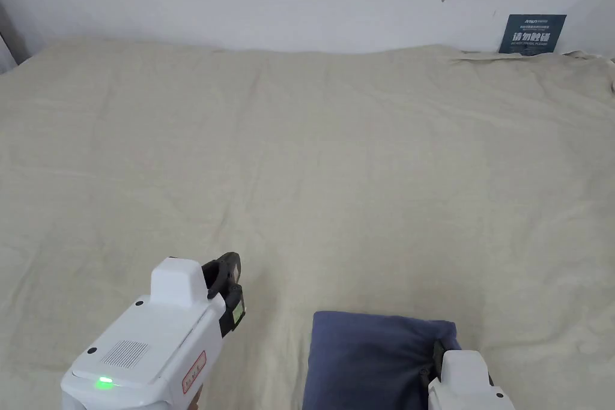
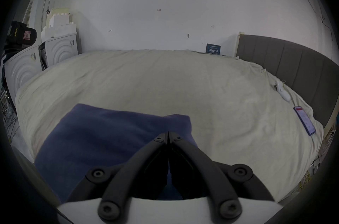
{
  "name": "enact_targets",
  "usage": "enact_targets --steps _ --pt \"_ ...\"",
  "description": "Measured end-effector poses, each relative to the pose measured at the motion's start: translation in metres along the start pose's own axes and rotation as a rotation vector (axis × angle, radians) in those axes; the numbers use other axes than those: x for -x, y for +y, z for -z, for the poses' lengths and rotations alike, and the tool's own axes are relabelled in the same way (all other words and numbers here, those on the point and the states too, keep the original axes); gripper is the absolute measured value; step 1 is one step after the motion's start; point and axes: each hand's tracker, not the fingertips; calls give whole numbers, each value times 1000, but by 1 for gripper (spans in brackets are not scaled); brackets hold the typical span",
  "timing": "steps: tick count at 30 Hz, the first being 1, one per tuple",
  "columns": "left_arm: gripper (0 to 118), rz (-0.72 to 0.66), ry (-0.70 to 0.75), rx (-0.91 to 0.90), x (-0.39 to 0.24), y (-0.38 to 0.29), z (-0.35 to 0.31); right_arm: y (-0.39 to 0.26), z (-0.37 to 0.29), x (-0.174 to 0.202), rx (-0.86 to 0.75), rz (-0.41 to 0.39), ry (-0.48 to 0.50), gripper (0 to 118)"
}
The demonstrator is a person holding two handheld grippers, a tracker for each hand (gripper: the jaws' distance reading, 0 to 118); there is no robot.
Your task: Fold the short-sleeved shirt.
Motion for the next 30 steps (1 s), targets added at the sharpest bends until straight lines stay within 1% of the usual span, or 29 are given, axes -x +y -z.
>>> enact_targets --steps 2,3,5,8,9,10,12,13,14,15,18,21,24,26,28,30 --pt "0 -25 -16 42 -2 -4 4 -8 5 0 11 6 -9 0" --pt "0 -43 -35 74 -4 -7 8 -12 3 0 -22 30 -18 0" --pt "0 -72 -55 128 -6 -15 15 -16 3 -1 -26 84 -18 0" --pt "10 -117 -115 261 -11 -27 32 -20 0 -2 -35 120 -19 0" --pt "15 -131 -136 319 -13 -31 39 -21 0 -2 -40 126 -16 0" --pt "24 -159 -160 365 -15 -35 46 -20 0 -3 -41 128 -14 0" --pt "48 -217 -229 465 -15 -41 61 -20 -1 -4 -40 130 -11 0" --pt "65 -255 -263 504 -16 -45 67 -20 -1 -5 -39 130 -8 0" --pt "73 -276 -309 542 -17 -49 75 -19 -1 -5 -38 127 -5 0" --pt "78 -288 -341 569 -17 -53 82 -19 -1 -7 -36 126 -2 0" --pt "82 -311 -396 652 -19 -61 98 -18 -2 -8 -30 122 6 0" --pt "82 -341 -450 735 -19 -70 113 -16 -3 -8 -24 108 8 0" --pt "81 -329 -477 812 -25 -75 124 -15 -4 -9 -18 103 12 0" --pt "63 -314 -491 827 -28 -77 126 -15 -4 -10 -15 104 15 0" --pt "48 -308 -488 841 -27 -75 128 -14 -5 -10 -12 101 20 0" --pt "31 -335 -513 853 -28 -75 129 -12 -5 -11 -7 94 25 0"
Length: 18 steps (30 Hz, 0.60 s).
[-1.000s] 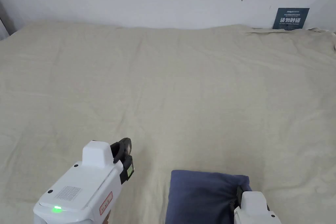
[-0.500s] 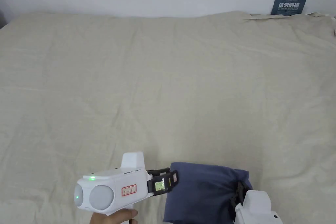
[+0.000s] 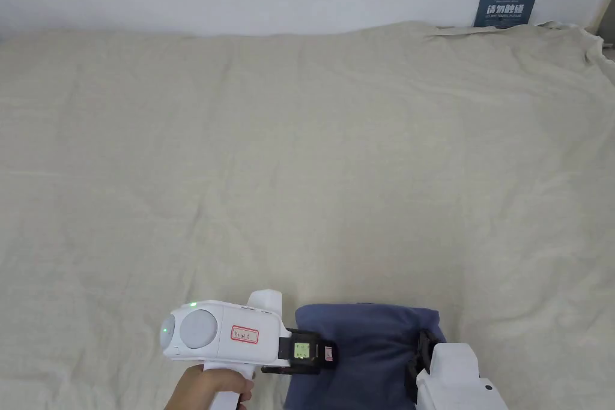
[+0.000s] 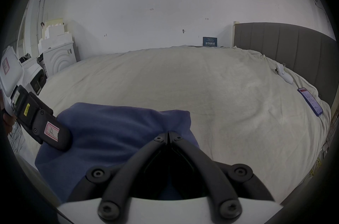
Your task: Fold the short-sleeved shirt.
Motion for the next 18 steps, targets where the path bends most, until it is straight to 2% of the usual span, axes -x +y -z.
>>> enact_targets --steps 2,8,13,18 --pt "23 -6 -2 4 -3 0 3 2 -1 0 5 -7 5 0" --pt "18 84 75 -26 -22 -7 -3 22 -12 -7 17 -20 31 0" --pt "17 108 89 -75 -25 5 -26 61 -41 -13 -109 -39 46 0" --pt "17 150 179 -102 -6 23 -73 106 -68 -14 -222 -66 51 0"
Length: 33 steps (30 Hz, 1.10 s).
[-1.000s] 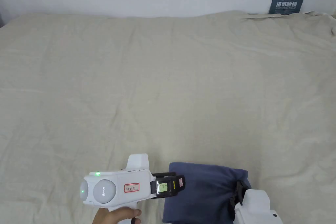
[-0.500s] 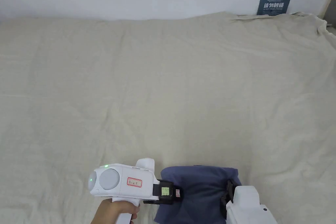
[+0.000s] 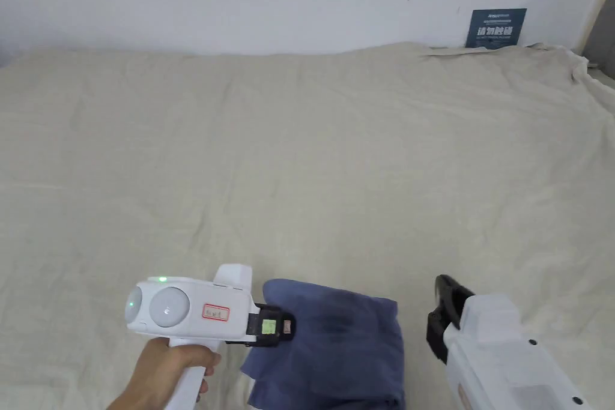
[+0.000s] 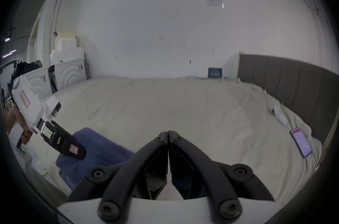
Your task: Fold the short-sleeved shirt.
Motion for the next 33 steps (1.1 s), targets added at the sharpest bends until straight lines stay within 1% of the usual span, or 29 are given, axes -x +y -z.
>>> enact_targets --steps 6,9,15,16,17,19,20,24,29,33 --pt "17 0 177 -14 67 23 -67 47 -11 3 -96 -3 15 0" --pt "17 -23 260 -20 107 31 -102 64 -13 7 -130 -12 18 0" --pt "17 -79 434 -15 180 38 -173 86 -9 20 -158 -39 24 0" --pt "17 -77 437 -15 192 39 -182 87 -8 22 -155 -44 23 0" --pt "17 -104 458 -17 213 41 -189 88 -5 24 -150 -48 20 0" --pt "17 -119 481 -15 236 43 -204 86 1 24 -147 -37 19 0" --pt "17 -140 513 -15 247 43 -210 85 4 25 -139 -37 13 0" --pt "17 -161 559 6 271 42 -219 83 11 30 -113 -32 -6 0" --pt "17 -236 616 19 287 37 -204 78 19 27 -92 -29 -26 0" --pt "17 -257 637 17 291 30 -193 76 22 23 -71 -34 -33 0"
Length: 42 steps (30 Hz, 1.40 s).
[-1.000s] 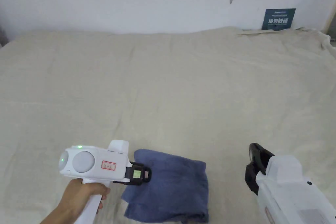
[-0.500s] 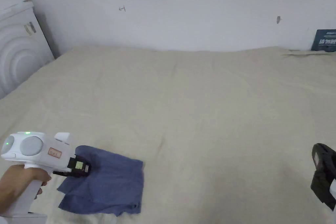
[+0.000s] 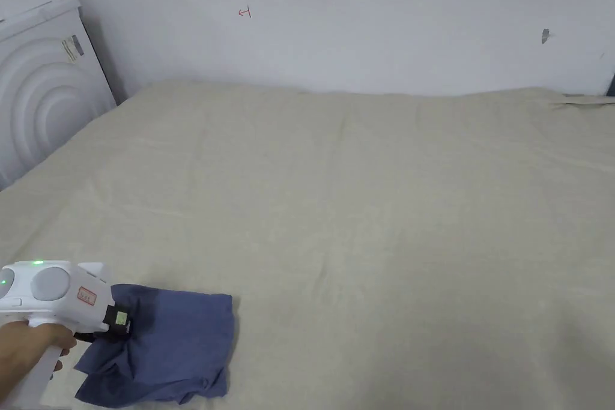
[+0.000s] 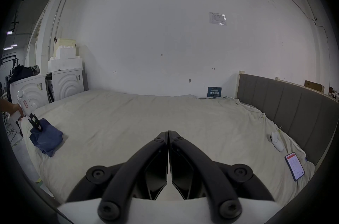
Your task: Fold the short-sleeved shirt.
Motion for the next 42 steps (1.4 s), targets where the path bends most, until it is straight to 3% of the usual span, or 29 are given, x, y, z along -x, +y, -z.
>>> enact_targets --steps 3,5,6,7,8,10,15,20,32,42 --pt "19 -26 11 -14 -1 -5 1 0 2 -3 7 -7 4 0" --pt "32 -42 33 -20 -2 -8 2 1 2 -6 14 -7 5 0" --pt "45 -48 76 -29 -4 -9 1 2 1 -7 14 -7 4 0" --pt "70 -46 113 -42 -6 -11 0 3 1 -8 14 -6 4 0" --pt "87 -47 136 -52 -4 -12 1 5 0 -9 14 -6 6 0" --pt "115 -49 145 -87 -8 -16 -7 7 -3 -12 9 -7 7 0" --pt "117 -99 104 -241 -18 -23 -48 19 -15 -16 -3 -14 5 0" --pt "117 -103 87 -505 -42 -40 -106 36 -31 -22 -34 -9 -4 0" --pt "118 76 92 -1129 -148 -86 -223 73 -64 -39 -142 -22 -48 0" --pt "116 60 56 -1217 -243 -117 -215 75 -81 -68 -191 1 -63 0"
